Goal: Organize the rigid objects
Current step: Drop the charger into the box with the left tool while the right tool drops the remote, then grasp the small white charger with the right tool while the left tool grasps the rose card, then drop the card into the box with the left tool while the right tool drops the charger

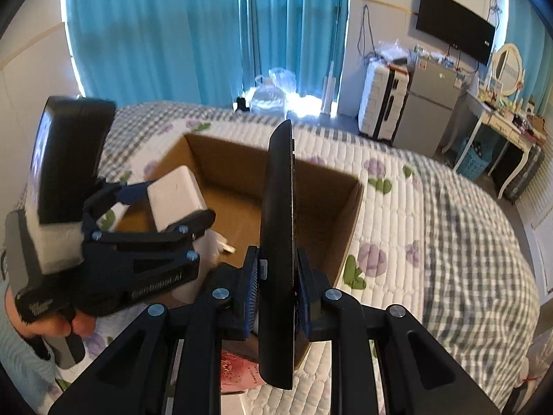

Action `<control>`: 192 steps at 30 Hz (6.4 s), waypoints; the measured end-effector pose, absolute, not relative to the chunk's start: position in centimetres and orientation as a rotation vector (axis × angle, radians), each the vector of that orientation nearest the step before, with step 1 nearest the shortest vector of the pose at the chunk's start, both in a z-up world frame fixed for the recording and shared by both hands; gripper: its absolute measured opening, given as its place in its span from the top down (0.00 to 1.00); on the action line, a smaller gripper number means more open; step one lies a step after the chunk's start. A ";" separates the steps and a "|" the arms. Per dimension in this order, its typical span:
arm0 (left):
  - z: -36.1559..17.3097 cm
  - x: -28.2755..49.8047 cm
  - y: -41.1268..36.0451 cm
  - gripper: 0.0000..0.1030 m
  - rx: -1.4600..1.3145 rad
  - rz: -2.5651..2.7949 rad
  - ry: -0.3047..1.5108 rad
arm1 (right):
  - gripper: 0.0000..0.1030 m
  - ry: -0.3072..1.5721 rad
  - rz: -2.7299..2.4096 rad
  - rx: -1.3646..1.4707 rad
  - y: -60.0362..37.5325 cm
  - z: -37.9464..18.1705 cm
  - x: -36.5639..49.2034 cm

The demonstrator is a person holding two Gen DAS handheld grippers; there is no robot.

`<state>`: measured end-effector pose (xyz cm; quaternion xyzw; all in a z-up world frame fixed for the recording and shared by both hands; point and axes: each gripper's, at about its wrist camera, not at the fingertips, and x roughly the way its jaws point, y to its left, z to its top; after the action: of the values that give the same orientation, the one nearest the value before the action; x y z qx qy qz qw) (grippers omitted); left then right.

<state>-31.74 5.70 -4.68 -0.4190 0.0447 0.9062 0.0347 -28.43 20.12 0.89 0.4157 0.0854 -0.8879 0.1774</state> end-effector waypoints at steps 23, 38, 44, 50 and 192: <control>1.6 -25.6 3.0 0.15 -1.124 2.876 0.043 | 0.48 0.062 -2.569 1.178 21.9 0.4 -27.8; 6.8 -14.4 1.3 0.11 -1.033 2.898 0.063 | 0.41 0.130 -2.697 1.071 24.2 9.0 -15.8; 3.5 -11.1 1.4 0.08 -1.100 2.870 0.056 | 0.38 0.120 -2.680 1.072 24.1 7.1 -11.6; -2.8 -9.6 1.6 0.01 -1.198 2.798 0.022 | 0.22 0.126 -2.624 1.135 23.1 1.6 -10.4; -1.4 -28.3 4.4 0.07 -1.036 2.904 0.146 | 0.41 0.082 -2.638 1.040 21.5 1.1 -33.0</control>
<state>-28.31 4.45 -1.38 -0.3356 0.0473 0.9404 0.0274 -32.97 21.46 1.12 0.3622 0.0286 -0.9192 0.1519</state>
